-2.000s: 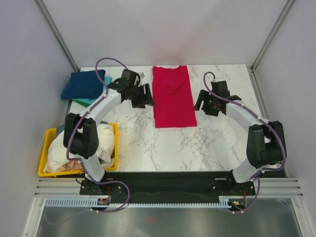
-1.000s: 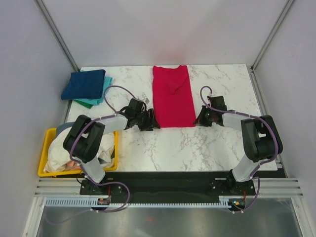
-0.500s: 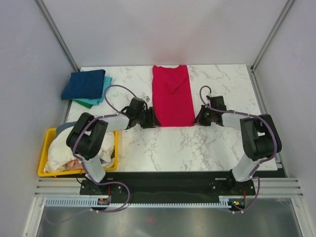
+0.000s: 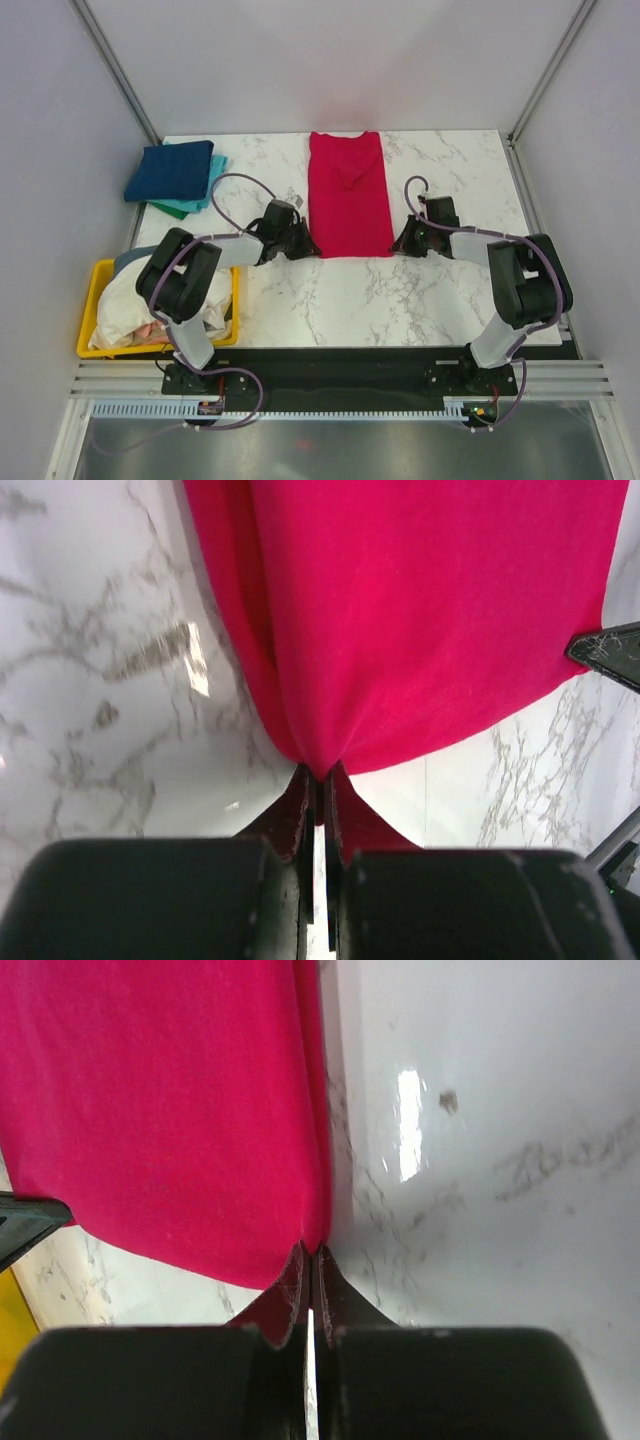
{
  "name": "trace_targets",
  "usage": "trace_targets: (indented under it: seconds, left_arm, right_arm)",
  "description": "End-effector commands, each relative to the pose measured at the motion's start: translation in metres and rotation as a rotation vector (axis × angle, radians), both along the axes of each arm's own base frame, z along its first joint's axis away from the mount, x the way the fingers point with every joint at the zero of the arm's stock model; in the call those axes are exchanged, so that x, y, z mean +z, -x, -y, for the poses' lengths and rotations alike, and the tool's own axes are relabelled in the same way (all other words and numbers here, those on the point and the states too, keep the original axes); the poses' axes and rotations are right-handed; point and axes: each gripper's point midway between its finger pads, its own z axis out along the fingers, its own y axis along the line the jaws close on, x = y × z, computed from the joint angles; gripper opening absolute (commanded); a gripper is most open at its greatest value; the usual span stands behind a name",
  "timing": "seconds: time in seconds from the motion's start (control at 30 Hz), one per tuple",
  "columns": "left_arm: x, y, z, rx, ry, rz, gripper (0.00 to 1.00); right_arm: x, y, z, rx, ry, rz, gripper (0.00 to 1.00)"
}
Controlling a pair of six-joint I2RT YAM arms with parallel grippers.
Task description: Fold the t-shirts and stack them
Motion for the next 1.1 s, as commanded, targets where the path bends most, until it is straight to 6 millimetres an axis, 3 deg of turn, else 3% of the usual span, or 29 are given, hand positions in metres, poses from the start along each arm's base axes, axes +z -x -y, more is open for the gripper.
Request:
trace_targets:
  seconds: [0.0,0.07,0.1,0.13,0.17,0.2,0.23,0.27,0.3,0.37,0.47,0.6,0.73,0.83,1.07]
  left_arm:
    - [0.021,0.022,0.002,-0.037,-0.027,0.049,0.02]
    - [0.024,0.04,0.0,-0.051,-0.041,0.023,0.02]
    - [0.04,0.051,0.009,-0.084,-0.025,0.051,0.02]
    - [0.038,0.066,0.007,-0.1,-0.052,0.019,0.02]
    - [0.043,0.074,0.007,-0.106,-0.063,0.028,0.02]
    - [0.047,0.09,0.015,-0.143,-0.071,0.03,0.02]
    - [0.061,0.1,0.015,-0.152,-0.058,0.052,0.02]
    - [0.062,0.113,0.013,-0.15,-0.068,0.025,0.02]
    - [0.078,0.131,0.019,-0.18,-0.045,0.046,0.02]
    - [0.083,0.155,0.016,-0.175,-0.064,0.015,0.02]
    - [0.102,0.195,0.019,-0.209,-0.045,0.003,0.02]
    - [0.12,0.218,0.014,-0.201,-0.005,-0.03,0.02]
    - [0.143,0.219,0.006,-0.166,0.014,-0.02,0.02]
    - [0.154,0.212,-0.001,-0.12,-0.015,0.004,0.02]
    - [0.16,0.187,-0.008,-0.055,-0.063,0.03,0.02]
  right_arm:
    - [0.005,0.024,0.013,-0.019,0.052,-0.02,0.0]
    - [0.008,0.038,0.018,-0.024,0.067,-0.048,0.0]
    - [0.022,0.039,0.018,-0.029,0.061,-0.016,0.0]
    - [0.026,0.044,0.021,-0.032,0.068,-0.013,0.0]
    - [0.026,0.058,0.024,-0.033,0.079,-0.044,0.0]
    - [0.043,0.061,0.025,-0.037,0.073,0.0,0.0]
    - [0.049,0.068,0.028,-0.04,0.076,0.004,0.0]
    - [0.049,0.084,0.03,-0.041,0.083,-0.03,0.0]
    - [0.067,0.089,0.031,-0.042,0.073,0.016,0.0]
    - [0.075,0.111,0.035,-0.042,0.078,-0.016,0.0]
    - [0.105,0.136,0.042,-0.05,0.082,0.037,0.0]
    - [0.13,0.156,0.048,-0.059,0.089,0.063,0.0]
    - [0.156,0.153,0.05,-0.065,0.091,0.105,0.0]
    - [0.176,0.134,0.047,-0.055,0.094,0.153,0.0]
    - [0.184,0.079,0.041,-0.028,0.141,0.157,0.0]
